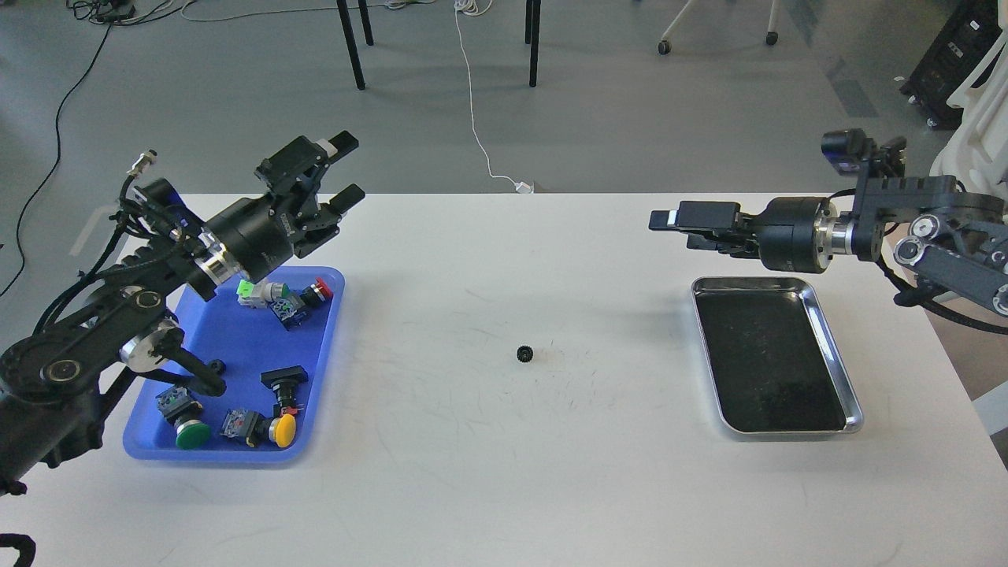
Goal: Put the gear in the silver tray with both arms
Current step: 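Reach the right gripper to the black gear on the table and grasp it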
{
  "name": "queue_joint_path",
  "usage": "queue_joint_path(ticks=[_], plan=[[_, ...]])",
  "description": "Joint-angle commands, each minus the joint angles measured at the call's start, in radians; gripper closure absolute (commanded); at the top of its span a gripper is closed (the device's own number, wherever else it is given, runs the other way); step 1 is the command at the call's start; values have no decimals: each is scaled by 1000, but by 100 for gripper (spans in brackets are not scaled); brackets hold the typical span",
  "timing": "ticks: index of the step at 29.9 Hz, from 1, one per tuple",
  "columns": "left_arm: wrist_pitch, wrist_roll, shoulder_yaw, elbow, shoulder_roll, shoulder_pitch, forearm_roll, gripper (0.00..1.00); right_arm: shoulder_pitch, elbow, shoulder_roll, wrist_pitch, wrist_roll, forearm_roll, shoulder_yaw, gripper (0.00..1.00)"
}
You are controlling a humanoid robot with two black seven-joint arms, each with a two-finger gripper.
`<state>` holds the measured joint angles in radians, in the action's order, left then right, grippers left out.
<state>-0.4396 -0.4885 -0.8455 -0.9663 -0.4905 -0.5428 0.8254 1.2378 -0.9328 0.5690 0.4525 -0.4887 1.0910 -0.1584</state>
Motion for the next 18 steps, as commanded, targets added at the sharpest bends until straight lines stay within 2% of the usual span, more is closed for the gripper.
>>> queue_joint_path(ticks=[1, 6, 9, 11, 13, 18], plan=[[-2, 0, -23, 0, -5, 12, -74, 2, 127, 9, -108, -6, 0, 33, -179, 1], [-18, 0, -66, 0, -6, 12, -261, 2, 203, 68, -320, -89, 0, 36, -344, 1], [-36, 36, -83, 0, -5, 15, -345, 2, 206, 123, -457, -179, 0, 50, -456, 1], [-42, 42, -83, 0, -6, 30, -348, 2, 206, 160, -530, -236, 0, 53, -518, 1], [-44, 42, -83, 0, -6, 38, -348, 2, 203, 173, -569, -271, 0, 55, -556, 1], [-48, 42, -83, -2, -8, 40, -348, 2, 187, 178, -569, -328, 0, 53, -596, 2]])
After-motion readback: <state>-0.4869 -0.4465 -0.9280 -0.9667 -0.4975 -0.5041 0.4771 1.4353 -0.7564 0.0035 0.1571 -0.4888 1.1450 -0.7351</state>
